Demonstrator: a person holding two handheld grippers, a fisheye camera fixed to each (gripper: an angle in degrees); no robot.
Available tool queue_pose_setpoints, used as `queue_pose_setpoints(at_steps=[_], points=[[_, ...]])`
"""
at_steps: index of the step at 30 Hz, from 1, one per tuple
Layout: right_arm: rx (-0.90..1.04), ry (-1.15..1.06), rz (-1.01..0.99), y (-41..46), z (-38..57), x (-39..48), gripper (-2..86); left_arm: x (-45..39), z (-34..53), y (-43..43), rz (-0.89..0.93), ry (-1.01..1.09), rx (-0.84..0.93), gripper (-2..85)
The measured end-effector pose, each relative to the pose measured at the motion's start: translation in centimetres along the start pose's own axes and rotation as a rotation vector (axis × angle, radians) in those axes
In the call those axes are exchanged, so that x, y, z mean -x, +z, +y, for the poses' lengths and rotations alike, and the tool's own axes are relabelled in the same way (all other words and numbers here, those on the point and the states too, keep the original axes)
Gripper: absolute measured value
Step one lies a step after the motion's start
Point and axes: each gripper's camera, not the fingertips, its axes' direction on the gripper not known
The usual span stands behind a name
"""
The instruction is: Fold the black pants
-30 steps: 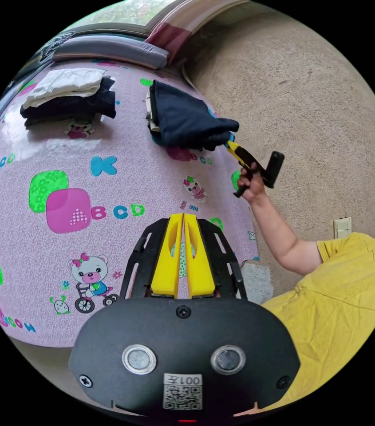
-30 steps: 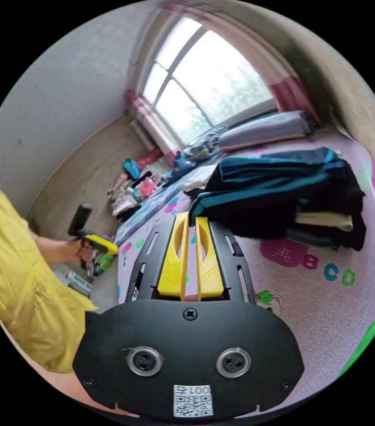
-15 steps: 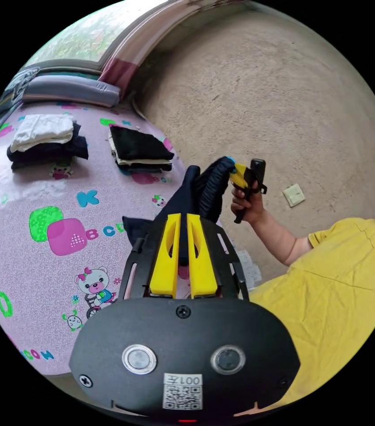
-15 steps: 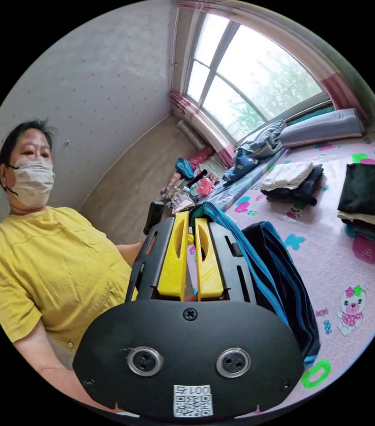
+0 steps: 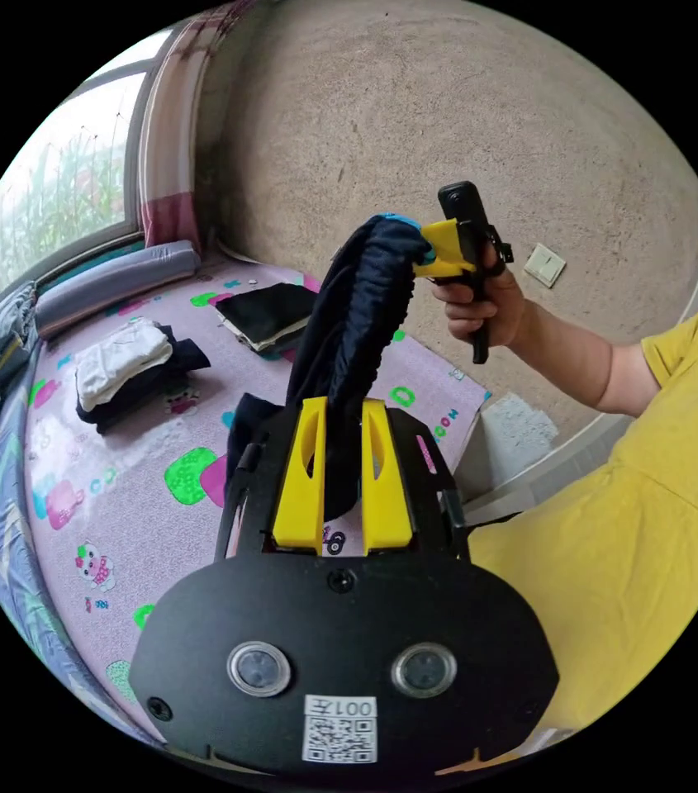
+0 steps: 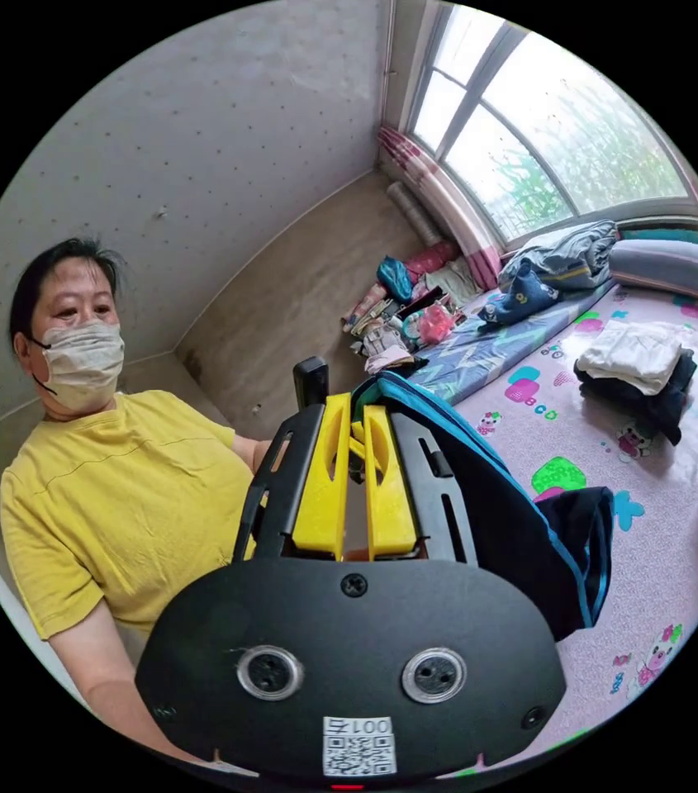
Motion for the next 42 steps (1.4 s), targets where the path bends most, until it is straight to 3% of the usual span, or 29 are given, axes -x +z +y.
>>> queue_pose_setpoints(at_steps=[4, 13, 20, 26, 33, 37, 42], points=[[-0.022, 0.042, 0.012, -0.7, 0.5, -1.0, 1.1, 2.4, -0.1, -0.8, 0.12, -0.037, -0.016, 0.5], [0.006, 0.233, 0.208, -4.0, 5.3, -6.0, 6.9, 7.4, -3.4, 3.1, 0.184, -0.317, 0.061, 0.3], [0.094, 0.318, 0.26, 1.3, 10.0, -7.7, 11.2, 9.4, -5.5, 7.3, 0.288, -0.584, 0.059, 0.4], [-0.071, 0.414, 0.136, 0.6, 11.6, -9.7, 12.6, 9.0, -9.0, 8.1, 0.281, -0.539, 0.091, 0.5], [0.068, 0.327, 0.327, 4.0, 10.1, -8.7, 15.8, 12.2, -9.4, 7.9, 0.422, -0.766, 0.009, 0.6], [0.106, 0.29, 0.432, 6.2, 9.6, -8.4, 13.4, 12.5, -9.9, 8.1, 0.445, -0.832, 0.002, 0.7], [0.042, 0.316, 0.317, 4.5, 10.4, -9.2, 9.5, 14.3, -11.0, 6.3, 0.406, -0.8, -0.01, 0.5]])
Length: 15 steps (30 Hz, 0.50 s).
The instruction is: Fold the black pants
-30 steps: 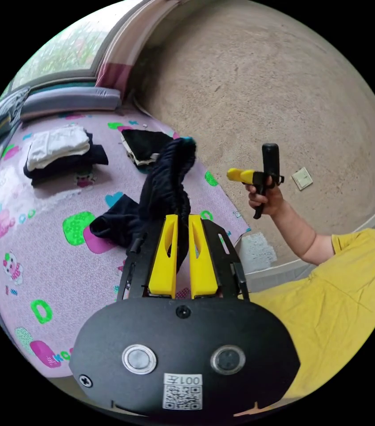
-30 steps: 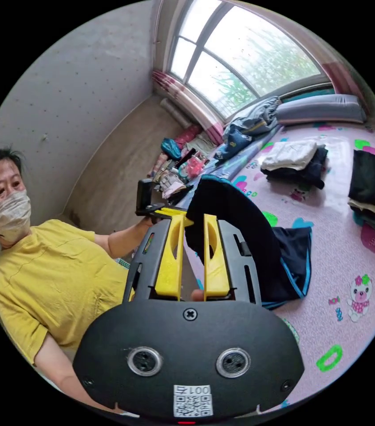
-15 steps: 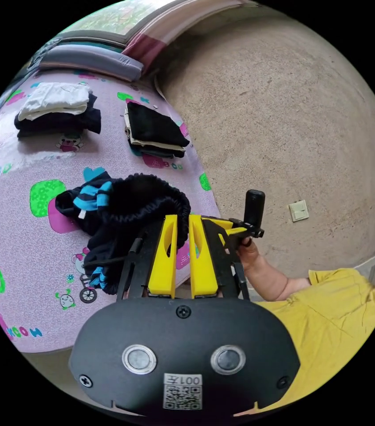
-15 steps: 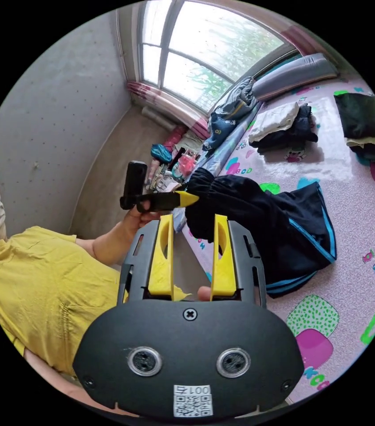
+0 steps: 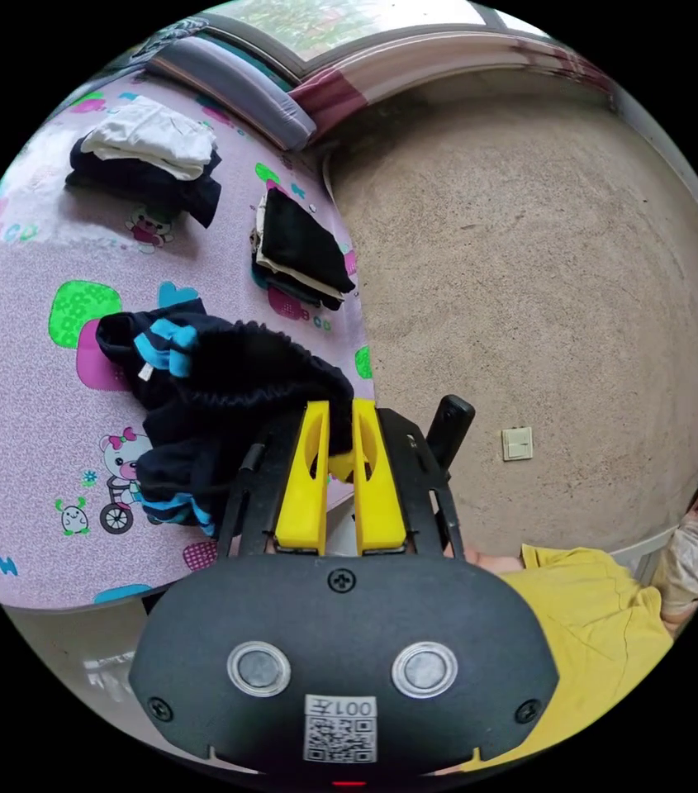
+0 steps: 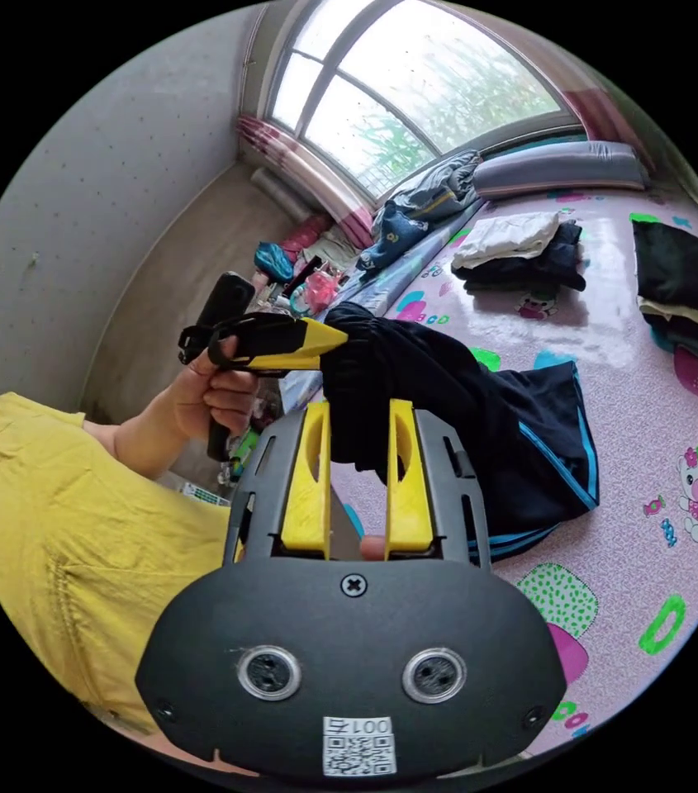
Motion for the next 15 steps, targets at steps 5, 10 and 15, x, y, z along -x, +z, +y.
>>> queue_pose_setpoints(at_steps=[5, 10, 15], points=[[-0.014, 0.037, -0.073, -1.7, 0.2, -1.4, 8.3, 0.5, -2.2, -0.7, 0.022, 0.056, 0.07, 0.6], [-0.027, 0.114, -0.149, -2.1, 0.7, -2.6, 8.5, 0.6, -3.7, -0.4, 0.029, 0.104, 0.098, 0.6], [-0.067, 0.139, -0.086, -3.0, 2.3, -2.4, 8.7, -0.2, -4.1, -0.1, -0.032, 0.185, 0.084, 0.4]])
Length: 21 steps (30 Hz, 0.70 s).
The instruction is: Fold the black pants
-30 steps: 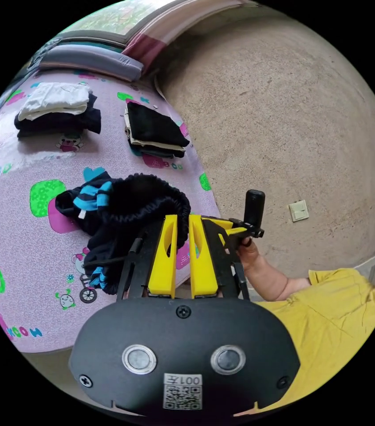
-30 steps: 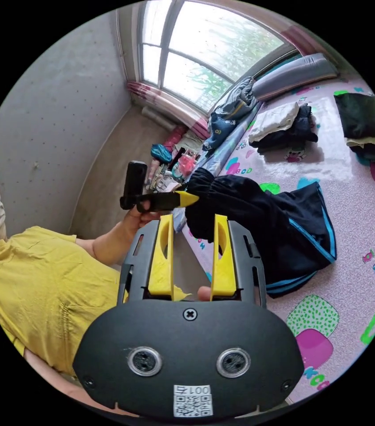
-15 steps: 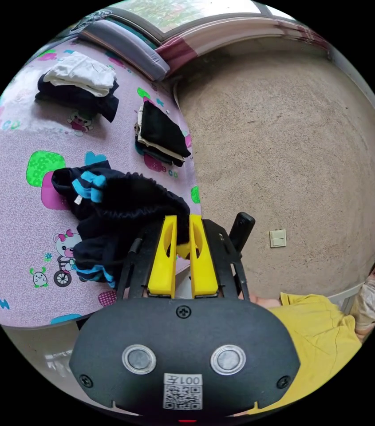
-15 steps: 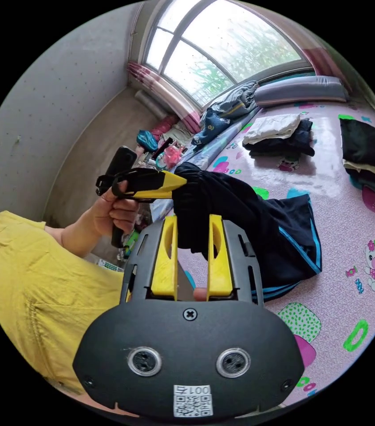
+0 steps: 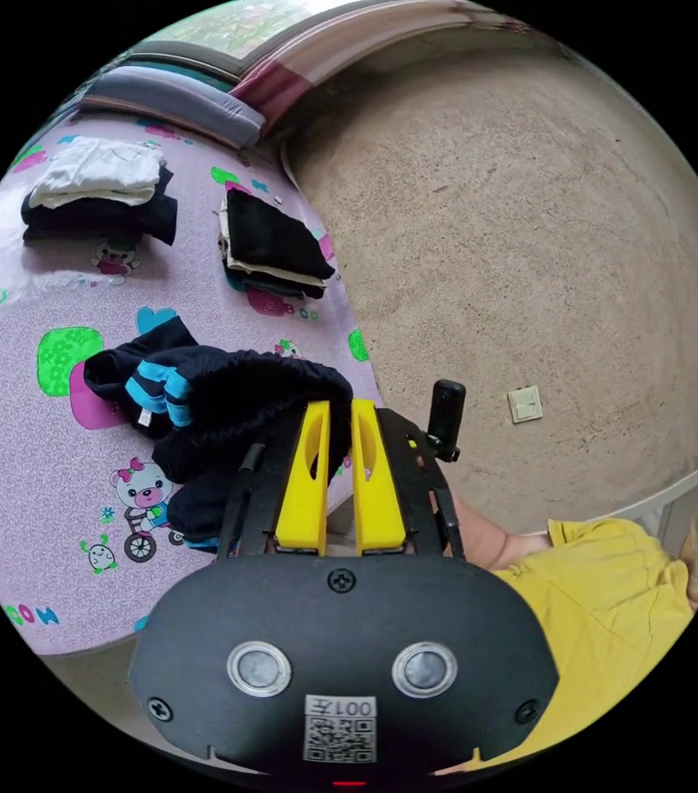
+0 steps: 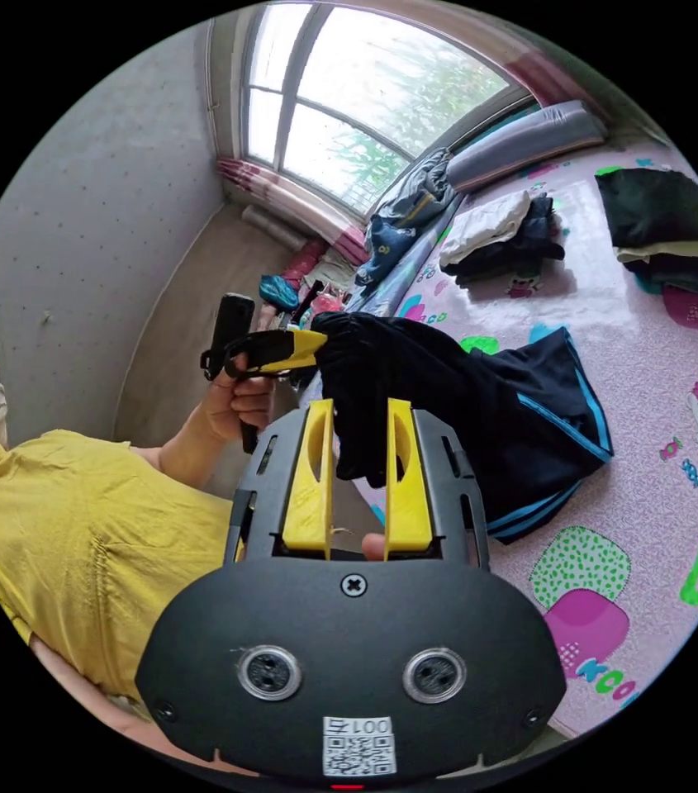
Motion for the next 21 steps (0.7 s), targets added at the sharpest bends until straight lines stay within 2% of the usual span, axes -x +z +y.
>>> queue_pose_setpoints(at_steps=[6, 11, 18, 21], points=[[0.025, -0.041, 0.155, 0.1, 2.4, 2.7, 10.2, 1.9, -0.9, 0.0, 0.094, -0.106, -0.098, 0.3], [0.006, -0.048, 0.226, 2.4, 3.8, 4.7, 13.4, 3.0, -1.0, 1.9, 0.24, -0.226, -0.145, 0.4], [-0.161, 0.065, 0.315, 5.0, 5.6, 5.6, 17.6, 1.6, 0.8, 4.8, 0.226, -0.201, -0.131, 0.4], [-0.185, 0.086, 0.372, 6.8, 5.4, 5.8, 15.6, 1.4, 2.7, 5.8, 0.24, -0.19, -0.107, 0.4]])
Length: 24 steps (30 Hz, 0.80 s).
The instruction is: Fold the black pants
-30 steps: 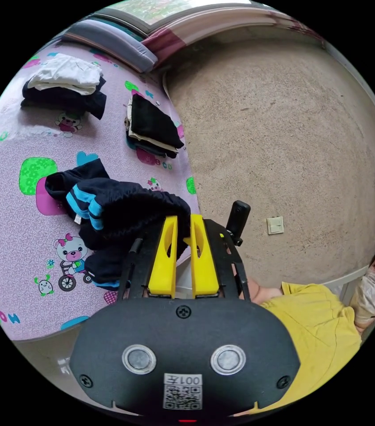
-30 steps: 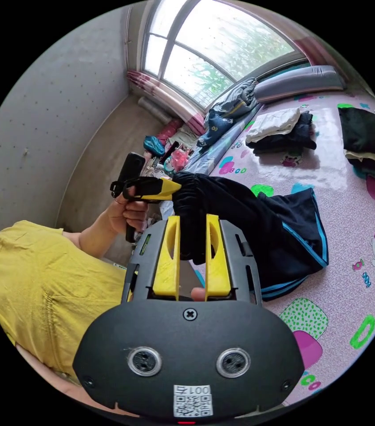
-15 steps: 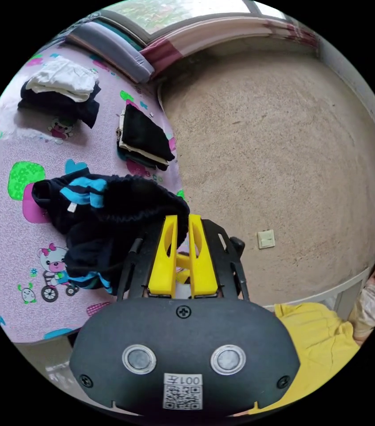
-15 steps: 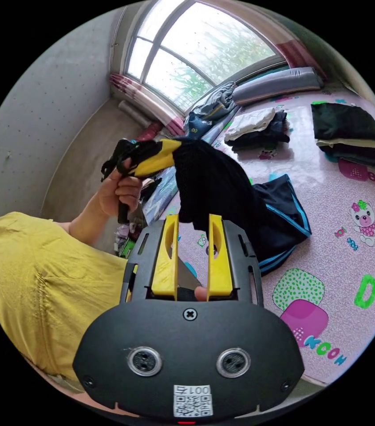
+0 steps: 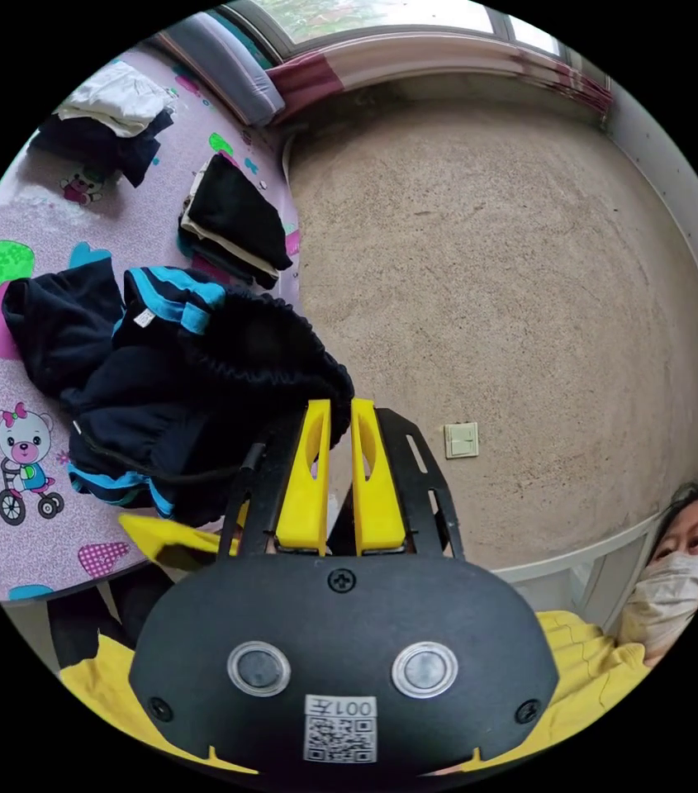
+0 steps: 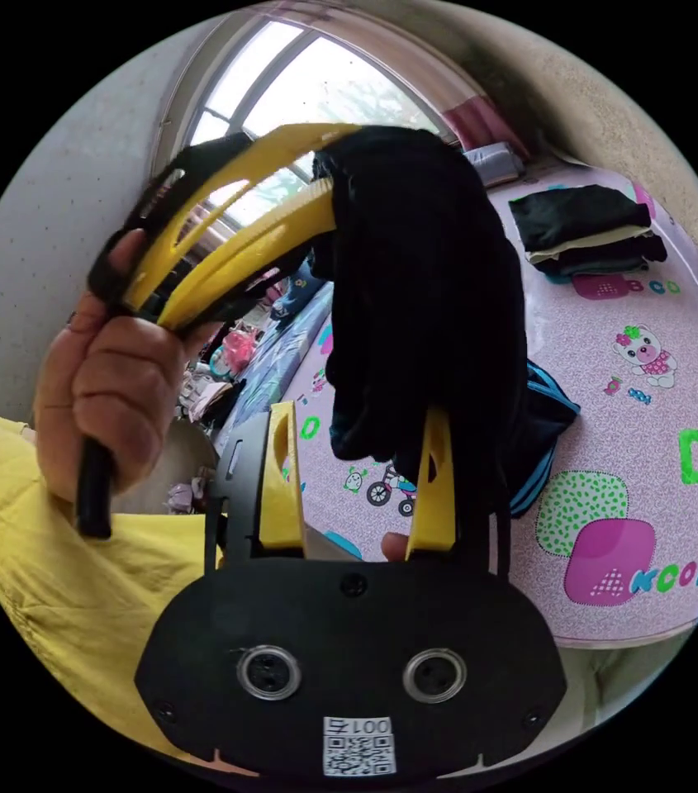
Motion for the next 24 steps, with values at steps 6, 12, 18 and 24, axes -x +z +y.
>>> queue_pose_setpoints(at_steps=[6, 12, 18, 24], points=[[-0.024, -0.013, 0.026, 0.1, 1.0, 0.5, 7.5, 1.3, 2.5, -1.2, -0.011, 0.067, 0.032, 0.4], [0.06, -0.072, 0.087, -6.0, 1.4, 0.4, 5.9, 5.7, 3.0, -4.0, -0.085, 0.144, 0.092, 0.4], [0.097, -0.106, 0.383, -11.4, -0.4, 1.8, 5.7, 11.2, 7.3, -0.5, 0.002, 0.317, 0.454, 0.1], [0.099, -0.079, 0.39, -13.6, -2.2, 2.2, 5.8, 13.6, 15.7, 0.4, -0.212, 0.643, 0.452, 4.5]])
